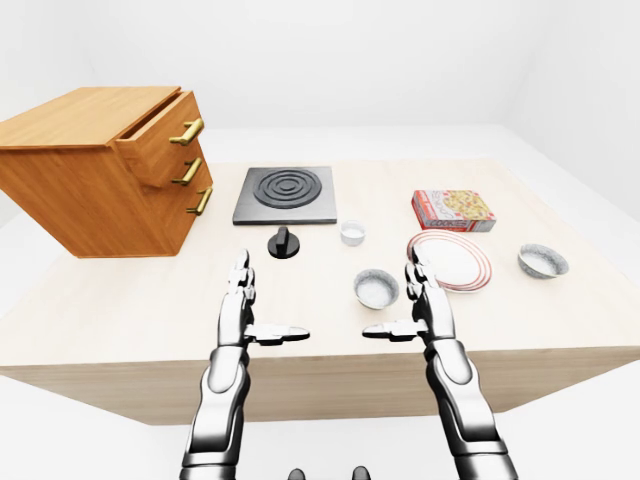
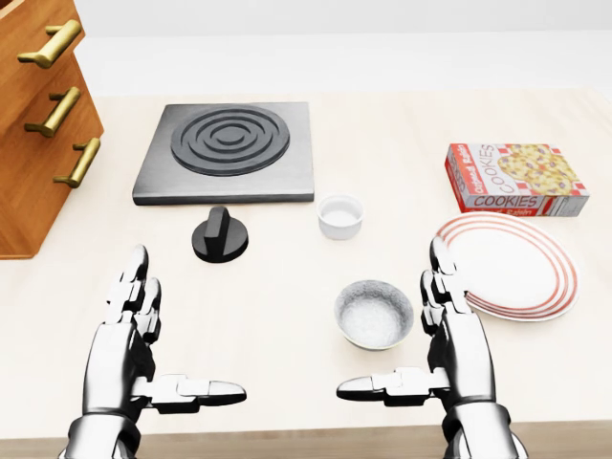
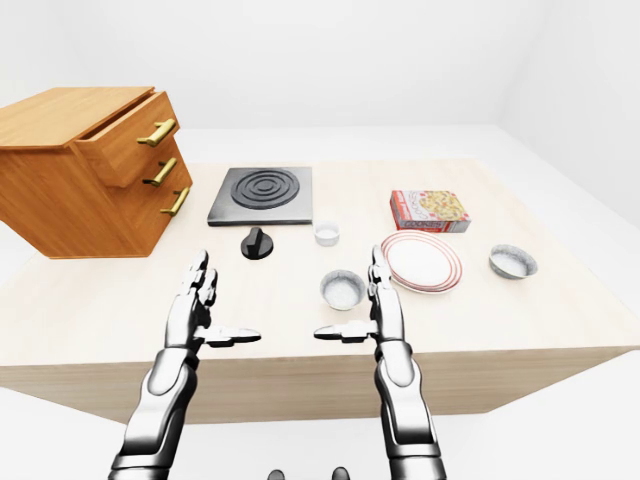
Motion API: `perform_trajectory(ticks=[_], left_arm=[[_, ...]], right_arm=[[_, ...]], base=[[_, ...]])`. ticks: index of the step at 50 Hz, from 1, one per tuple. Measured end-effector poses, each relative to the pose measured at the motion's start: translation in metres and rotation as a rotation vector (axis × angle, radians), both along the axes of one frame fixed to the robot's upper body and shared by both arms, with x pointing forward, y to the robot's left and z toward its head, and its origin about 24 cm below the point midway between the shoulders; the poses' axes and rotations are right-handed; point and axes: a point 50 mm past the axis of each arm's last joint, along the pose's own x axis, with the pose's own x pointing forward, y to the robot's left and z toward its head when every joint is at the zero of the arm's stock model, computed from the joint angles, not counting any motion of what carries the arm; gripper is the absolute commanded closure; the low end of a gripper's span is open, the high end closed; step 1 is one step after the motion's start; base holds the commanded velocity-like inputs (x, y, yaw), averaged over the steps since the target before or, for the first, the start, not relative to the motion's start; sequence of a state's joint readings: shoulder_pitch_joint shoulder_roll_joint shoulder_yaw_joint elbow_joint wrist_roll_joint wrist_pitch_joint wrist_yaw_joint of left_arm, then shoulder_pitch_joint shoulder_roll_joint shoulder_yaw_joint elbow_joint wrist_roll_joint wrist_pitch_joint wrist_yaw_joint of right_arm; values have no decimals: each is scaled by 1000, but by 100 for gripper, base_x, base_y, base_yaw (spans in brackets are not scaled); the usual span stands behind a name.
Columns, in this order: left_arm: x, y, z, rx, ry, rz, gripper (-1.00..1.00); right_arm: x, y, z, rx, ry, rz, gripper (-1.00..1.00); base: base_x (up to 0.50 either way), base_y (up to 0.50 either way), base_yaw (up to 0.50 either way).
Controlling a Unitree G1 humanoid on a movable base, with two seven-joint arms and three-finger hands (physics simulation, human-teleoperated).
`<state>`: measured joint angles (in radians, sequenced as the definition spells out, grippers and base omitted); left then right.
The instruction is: Pick the akita bowl next to the plate and place it on the plate.
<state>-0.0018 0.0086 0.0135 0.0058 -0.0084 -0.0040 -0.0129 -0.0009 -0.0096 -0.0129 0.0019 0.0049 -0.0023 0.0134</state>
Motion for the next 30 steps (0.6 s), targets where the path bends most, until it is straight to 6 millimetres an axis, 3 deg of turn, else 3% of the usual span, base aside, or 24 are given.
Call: perform_trajectory(ticks=[30], left_arm=[[0, 5, 4, 17, -32, 5, -100]], right_arm=[[-4, -7, 7, 37, -37, 40, -100]], base=[[0, 0, 0]])
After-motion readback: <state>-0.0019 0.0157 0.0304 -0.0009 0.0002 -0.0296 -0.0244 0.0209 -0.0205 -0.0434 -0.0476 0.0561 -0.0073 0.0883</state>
